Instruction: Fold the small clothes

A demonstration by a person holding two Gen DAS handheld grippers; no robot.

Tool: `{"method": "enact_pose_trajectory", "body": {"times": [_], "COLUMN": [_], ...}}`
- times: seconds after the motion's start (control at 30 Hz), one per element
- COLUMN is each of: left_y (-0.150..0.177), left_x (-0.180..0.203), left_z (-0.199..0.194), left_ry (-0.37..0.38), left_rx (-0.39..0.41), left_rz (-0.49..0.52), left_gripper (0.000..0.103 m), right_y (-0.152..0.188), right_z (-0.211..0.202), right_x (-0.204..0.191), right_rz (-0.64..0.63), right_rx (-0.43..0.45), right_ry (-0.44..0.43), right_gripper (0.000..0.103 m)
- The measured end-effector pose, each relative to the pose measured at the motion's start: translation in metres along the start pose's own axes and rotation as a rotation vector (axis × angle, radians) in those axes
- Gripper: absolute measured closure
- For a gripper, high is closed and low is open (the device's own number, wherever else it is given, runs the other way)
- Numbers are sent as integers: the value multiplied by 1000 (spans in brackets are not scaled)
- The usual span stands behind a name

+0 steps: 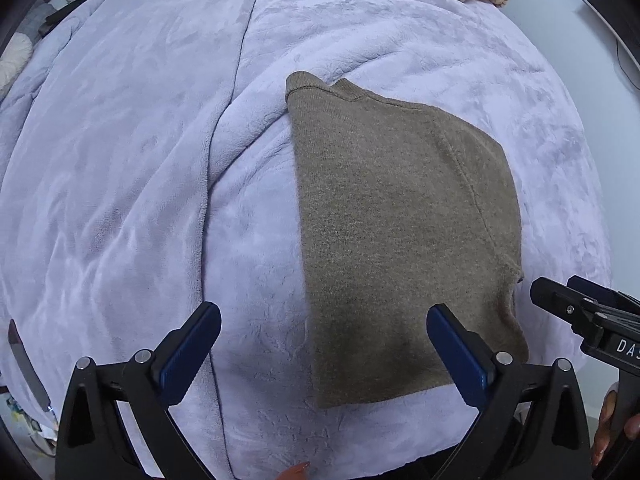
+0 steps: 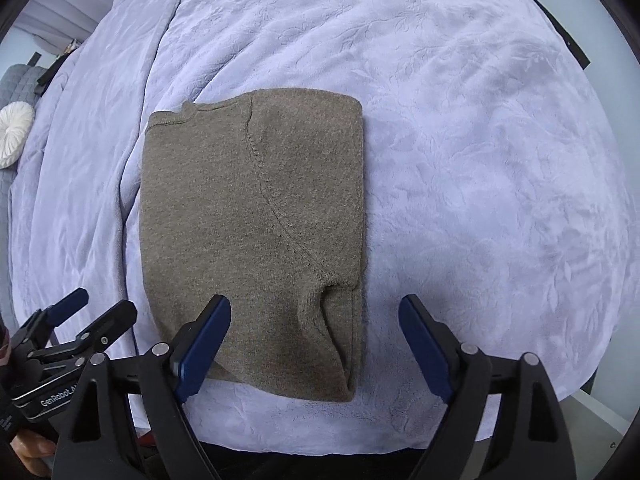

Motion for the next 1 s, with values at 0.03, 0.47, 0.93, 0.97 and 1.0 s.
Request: {"method": "enact_pose_trajectory", "body": {"times": [0.03,0.47,0.93,0.97,1.0], "left_y": [0,0,-1,-1,-1], "left_x": [-1,-8,-1,-1,-2], "left_z": [-1,-4,-11,-10,-10], "left_ry": [-9,-68,-58,-58,-58], "left_rx": [0,0,15,14,14], "left_rz": [-1,-10,3,4,4], "left_gripper": [0,0,0,0,0], "right_y": [0,6,6,6,6], "right_z": [0,-8,-14,-15,-15], "right_x": [0,-1,-2,-2,-2], "right_rz": [-4,-9,-12,-14,-13], "right_rx": [2,39,47,48,48], "right_ry": [11,69,91,93,93], "right_gripper": [15,13,13,13,13]}}
Point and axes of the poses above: each gripper's, at about its wrist camera, not at the fingertips, and z roughly the way its jaws point, x to its right, y to its underside, the point moved 2 cm from there along z, roughly the way its jaws point, and after that the axes turned 7 degrees about x, right-handed, at the moved point
